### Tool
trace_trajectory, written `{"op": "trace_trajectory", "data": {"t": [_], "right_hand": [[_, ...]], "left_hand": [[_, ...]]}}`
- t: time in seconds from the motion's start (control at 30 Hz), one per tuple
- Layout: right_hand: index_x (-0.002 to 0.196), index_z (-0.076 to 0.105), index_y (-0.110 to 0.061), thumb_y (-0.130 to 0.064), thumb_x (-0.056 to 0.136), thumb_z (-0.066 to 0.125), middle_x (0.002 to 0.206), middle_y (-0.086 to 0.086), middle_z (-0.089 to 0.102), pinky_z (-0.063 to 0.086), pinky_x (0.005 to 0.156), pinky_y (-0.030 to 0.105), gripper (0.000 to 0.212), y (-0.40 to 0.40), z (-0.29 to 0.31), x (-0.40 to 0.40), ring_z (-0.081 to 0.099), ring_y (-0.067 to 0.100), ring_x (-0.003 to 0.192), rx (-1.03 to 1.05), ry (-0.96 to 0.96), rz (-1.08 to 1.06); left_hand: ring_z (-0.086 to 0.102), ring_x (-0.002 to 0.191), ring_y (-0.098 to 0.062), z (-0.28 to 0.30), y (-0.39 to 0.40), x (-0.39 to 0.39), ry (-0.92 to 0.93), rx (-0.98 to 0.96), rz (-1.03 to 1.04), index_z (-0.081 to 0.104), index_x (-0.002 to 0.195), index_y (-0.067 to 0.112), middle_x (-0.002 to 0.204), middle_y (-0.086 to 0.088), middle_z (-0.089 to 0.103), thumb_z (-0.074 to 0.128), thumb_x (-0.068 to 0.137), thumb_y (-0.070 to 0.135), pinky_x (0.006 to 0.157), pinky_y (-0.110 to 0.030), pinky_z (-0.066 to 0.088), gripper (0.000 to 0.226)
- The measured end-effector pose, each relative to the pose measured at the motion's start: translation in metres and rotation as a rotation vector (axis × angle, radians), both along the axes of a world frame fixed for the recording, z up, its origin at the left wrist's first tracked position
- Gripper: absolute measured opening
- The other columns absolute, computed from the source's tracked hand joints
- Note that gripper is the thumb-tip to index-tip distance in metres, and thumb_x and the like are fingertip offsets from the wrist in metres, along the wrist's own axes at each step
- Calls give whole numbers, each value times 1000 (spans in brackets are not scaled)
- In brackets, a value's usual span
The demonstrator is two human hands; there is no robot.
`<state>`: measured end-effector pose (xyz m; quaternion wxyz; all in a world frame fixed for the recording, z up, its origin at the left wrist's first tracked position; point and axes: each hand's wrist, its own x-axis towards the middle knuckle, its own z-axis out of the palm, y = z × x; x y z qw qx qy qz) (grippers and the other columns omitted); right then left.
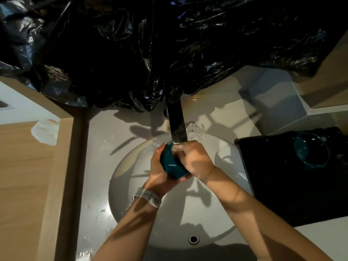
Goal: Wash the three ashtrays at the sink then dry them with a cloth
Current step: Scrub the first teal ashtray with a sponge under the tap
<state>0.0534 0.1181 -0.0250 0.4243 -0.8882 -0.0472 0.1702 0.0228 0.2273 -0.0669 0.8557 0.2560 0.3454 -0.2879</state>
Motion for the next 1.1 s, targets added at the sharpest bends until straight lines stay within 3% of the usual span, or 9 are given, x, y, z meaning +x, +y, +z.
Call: {"op": "trace_trajectory", "data": {"t": [0.13,0.23,0.37,0.53,0.73,0.8,0.87,0.93,1.1], "right_hand": [[88,76,-11,-2,83,71,74,-10,70,50,67,17,11,-19,2,-4,65,0,69,285,342,91],[66,71,-23,-17,81,74,57,-13,60,41,64,13,17,-29,7,9,53,-2,58,-20,261,271],[71,67,-18,-12,87,62,71,5,63,35,66,21,18,-11,-4,10,58,21,70,-247,-61,88],[98,75,-5,7,81,62,85,-6,70,50,71,10,25,-5,3,-11,63,-6,69,175,240,17],[77,73,-8,-9,84,62,79,8,68,40,61,16,13,-11,12,9,63,22,79,-209,134,164],[72,70,-17,-12,87,57,80,6,66,34,64,12,20,2,11,1,61,23,78,-164,-15,45],[90,74,-10,-6,88,58,87,3,66,40,71,7,17,12,11,-10,59,19,80,1,108,-50],[106,73,-7,0,88,59,99,6,70,53,76,20,23,10,9,-18,64,20,87,91,257,-26],[69,66,-13,-11,85,68,62,-1,61,41,56,15,17,-16,12,-12,53,5,56,178,237,-36]], "left_hand": [[64,94,-33,-3,10,2,-48,14,-6,71,113,12,112,-16,69,44,85,61,88,-45,45,63],[64,94,-34,-4,10,3,-48,34,-51,72,112,16,115,-17,69,47,86,59,90,-52,48,56],[60,103,-39,-1,3,-7,-36,6,-95,77,104,11,112,-19,70,42,90,62,103,-54,37,63],[58,109,-36,1,16,-3,22,-47,0,77,103,10,113,-17,71,47,89,58,101,-48,32,59],[64,99,-36,7,9,-7,-15,-30,-35,77,100,15,110,-15,73,48,90,55,100,-55,42,51],[64,105,-39,9,6,-11,-2,-37,-35,75,108,14,117,-18,70,48,89,59,99,-58,44,56],[63,107,-39,10,9,-10,43,-72,9,69,118,14,117,-18,70,46,90,60,96,-55,45,59],[62,105,-38,12,16,-6,72,-70,51,66,121,13,111,-18,71,48,89,59,90,-50,46,59],[60,111,-39,12,21,-6,130,-38,52,69,116,12,113,-20,71,56,86,55,101,-53,43,54]]}}
